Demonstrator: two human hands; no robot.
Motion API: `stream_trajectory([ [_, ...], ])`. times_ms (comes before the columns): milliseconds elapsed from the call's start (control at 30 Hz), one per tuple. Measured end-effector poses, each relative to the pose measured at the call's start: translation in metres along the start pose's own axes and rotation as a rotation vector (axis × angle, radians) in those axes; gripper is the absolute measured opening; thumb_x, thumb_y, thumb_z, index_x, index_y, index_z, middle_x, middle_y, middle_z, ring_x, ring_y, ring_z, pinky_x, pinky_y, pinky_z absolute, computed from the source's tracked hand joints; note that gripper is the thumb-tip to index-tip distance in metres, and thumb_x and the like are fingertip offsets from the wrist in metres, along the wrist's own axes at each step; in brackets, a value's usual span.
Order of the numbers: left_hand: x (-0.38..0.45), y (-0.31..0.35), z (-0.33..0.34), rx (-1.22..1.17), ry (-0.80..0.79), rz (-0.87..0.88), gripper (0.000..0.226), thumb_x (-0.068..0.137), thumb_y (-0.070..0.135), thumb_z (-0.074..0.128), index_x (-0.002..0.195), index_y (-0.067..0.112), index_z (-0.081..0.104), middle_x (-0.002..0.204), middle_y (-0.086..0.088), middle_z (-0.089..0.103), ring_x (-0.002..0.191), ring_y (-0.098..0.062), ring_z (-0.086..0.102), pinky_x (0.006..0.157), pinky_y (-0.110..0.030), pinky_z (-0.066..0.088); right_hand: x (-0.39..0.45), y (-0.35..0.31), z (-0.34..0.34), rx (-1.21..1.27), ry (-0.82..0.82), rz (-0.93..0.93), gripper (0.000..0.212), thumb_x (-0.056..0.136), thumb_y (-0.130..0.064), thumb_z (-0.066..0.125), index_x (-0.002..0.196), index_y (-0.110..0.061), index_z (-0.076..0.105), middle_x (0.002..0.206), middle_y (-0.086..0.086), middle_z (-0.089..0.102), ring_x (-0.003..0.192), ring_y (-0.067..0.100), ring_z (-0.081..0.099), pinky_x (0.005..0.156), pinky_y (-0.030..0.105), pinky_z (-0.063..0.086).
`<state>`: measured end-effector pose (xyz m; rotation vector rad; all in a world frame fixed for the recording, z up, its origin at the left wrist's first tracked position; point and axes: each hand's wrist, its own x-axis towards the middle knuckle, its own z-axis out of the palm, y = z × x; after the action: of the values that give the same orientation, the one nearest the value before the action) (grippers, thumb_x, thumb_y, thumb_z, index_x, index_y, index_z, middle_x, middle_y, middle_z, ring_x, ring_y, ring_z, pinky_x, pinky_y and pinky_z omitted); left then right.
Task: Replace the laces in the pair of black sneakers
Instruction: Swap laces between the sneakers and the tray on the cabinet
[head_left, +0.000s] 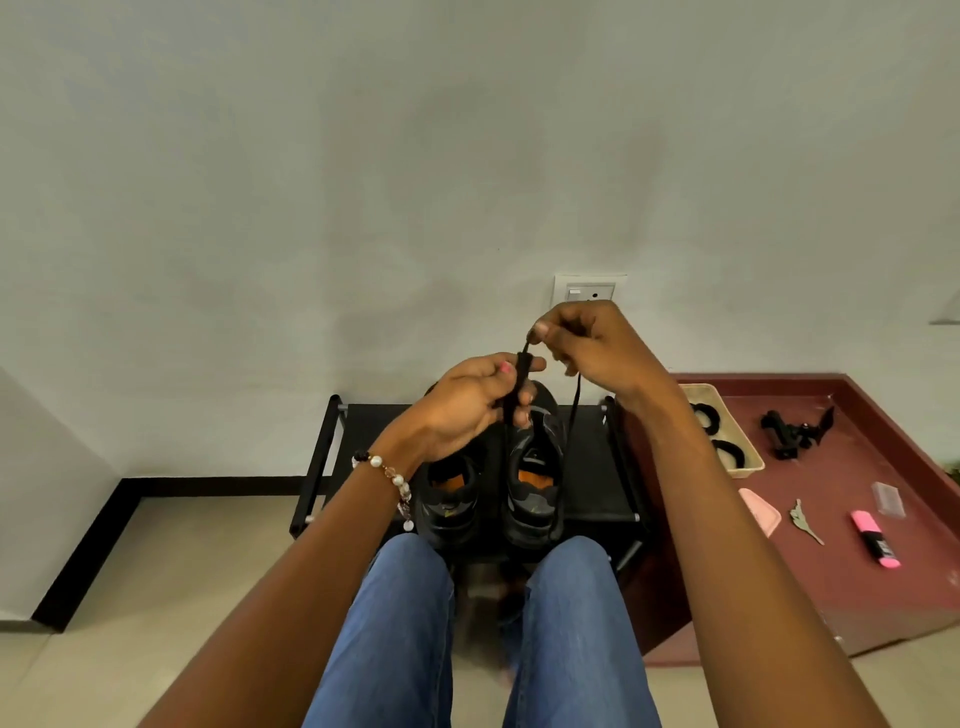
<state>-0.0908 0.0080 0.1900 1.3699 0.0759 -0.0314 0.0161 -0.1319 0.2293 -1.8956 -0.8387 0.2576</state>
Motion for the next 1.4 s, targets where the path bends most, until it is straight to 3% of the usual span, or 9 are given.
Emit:
stream_trajectory([
  [133, -0.004, 0.012, 0.005, -0.328, -0.040, 0.097, 0.035, 0.102, 0.011, 0.034, 0.129, -0.006, 0.050, 0.074, -0.003, 0.049, 0.062, -0.014, 0.045, 0.063, -0.027, 0.048, -0.002, 0.019, 0.006, 0.005, 0.053, 0.087, 0.027, 0.100, -0.018, 0.052, 0.078, -0.020, 0.068, 0.056, -0.007, 0.052, 0.054, 0.006, 0.048, 0.057, 0.028, 0.041],
  [300, 0.004, 0.019, 0.001, -0.514, 0.170, 0.221, 0.028, 0.102, 0.007, 0.037, 0.125, -0.005, 0.047, 0.081, -0.006, 0.054, 0.066, -0.017, 0.052, 0.067, -0.029, 0.052, -0.027, 0.026, 0.031, -0.070, -0.308, 0.122, 0.026, 0.101, -0.017, 0.049, 0.085, -0.014, 0.068, 0.059, -0.002, 0.054, 0.055, 0.012, 0.051, 0.059, 0.029, 0.044],
  [433, 0.012, 0.007, -0.007, -0.026, 0.415, 0.166, 0.029, 0.104, 0.008, 0.035, 0.131, 0.002, 0.047, 0.083, -0.003, 0.055, 0.070, -0.015, 0.056, 0.075, -0.028, 0.051, -0.032, 0.011, 0.030, -0.116, -0.413, 0.043, 0.022, 0.100, -0.018, 0.053, 0.093, -0.006, 0.070, 0.062, 0.001, 0.058, 0.061, 0.018, 0.056, 0.063, 0.032, 0.048],
  [567, 0.004, -0.008, -0.009, 0.275, 0.345, 0.144, 0.028, 0.103, 0.006, 0.038, 0.123, 0.008, 0.057, 0.086, -0.005, 0.065, 0.081, -0.019, 0.067, 0.087, -0.036, 0.054, -0.020, -0.012, 0.013, -0.109, -0.306, -0.065, 0.018, 0.097, -0.019, 0.058, 0.090, -0.008, 0.070, 0.064, 0.006, 0.061, 0.059, 0.013, 0.055, 0.061, 0.029, 0.048],
  [700, -0.006, -0.005, 0.000, 0.038, 0.134, 0.101, 0.030, 0.103, 0.002, 0.035, 0.117, 0.002, 0.061, 0.082, -0.010, 0.066, 0.079, -0.025, 0.067, 0.085, -0.038, 0.056, -0.003, -0.015, 0.004, -0.044, -0.092, -0.044, 0.019, 0.096, -0.019, 0.059, 0.084, -0.010, 0.071, 0.055, -0.010, 0.055, 0.057, 0.007, 0.051, 0.061, 0.029, 0.046],
  [833, -0.011, 0.006, 0.002, -0.233, 0.008, 0.080, 0.032, 0.102, 0.002, 0.035, 0.121, -0.004, 0.059, 0.079, -0.008, 0.064, 0.072, -0.021, 0.064, 0.077, -0.034, 0.057, 0.003, 0.009, 0.005, 0.061, 0.051, 0.062, 0.026, 0.097, -0.024, 0.058, 0.082, -0.008, 0.070, 0.060, 0.003, 0.050, 0.058, 0.014, 0.048, 0.062, 0.037, 0.047],
  [1000, -0.003, 0.011, 0.001, -0.509, 0.227, 0.161, 0.029, 0.100, -0.002, 0.037, 0.122, -0.010, 0.055, 0.087, -0.011, 0.069, 0.075, -0.019, 0.069, 0.070, -0.028, 0.058, -0.022, 0.031, 0.030, 0.076, -0.149, 0.138, 0.026, 0.101, -0.018, 0.051, 0.082, -0.015, 0.069, 0.060, 0.001, 0.050, 0.056, 0.012, 0.047, 0.058, 0.029, 0.043],
  [1200, 0.007, -0.007, -0.008, 0.122, 0.463, 0.144, 0.027, 0.101, -0.001, 0.038, 0.118, 0.002, 0.059, 0.098, -0.010, 0.071, 0.087, -0.021, 0.071, 0.088, -0.037, 0.056, -0.035, 0.019, 0.036, -0.128, -0.380, 0.013, 0.019, 0.098, -0.017, 0.056, 0.093, -0.008, 0.072, 0.063, -0.002, 0.058, 0.061, 0.009, 0.054, 0.063, 0.025, 0.044],
  [1400, -0.010, -0.017, 0.000, 0.254, 0.125, 0.059, 0.034, 0.103, 0.000, 0.031, 0.129, 0.000, 0.052, 0.082, -0.004, 0.064, 0.069, -0.009, 0.060, 0.072, -0.021, 0.050, -0.017, -0.001, 0.007, -0.117, -0.130, -0.057, 0.018, 0.096, -0.021, 0.060, 0.082, -0.018, 0.070, 0.054, -0.012, 0.055, 0.054, 0.003, 0.048, 0.060, 0.024, 0.041],
])
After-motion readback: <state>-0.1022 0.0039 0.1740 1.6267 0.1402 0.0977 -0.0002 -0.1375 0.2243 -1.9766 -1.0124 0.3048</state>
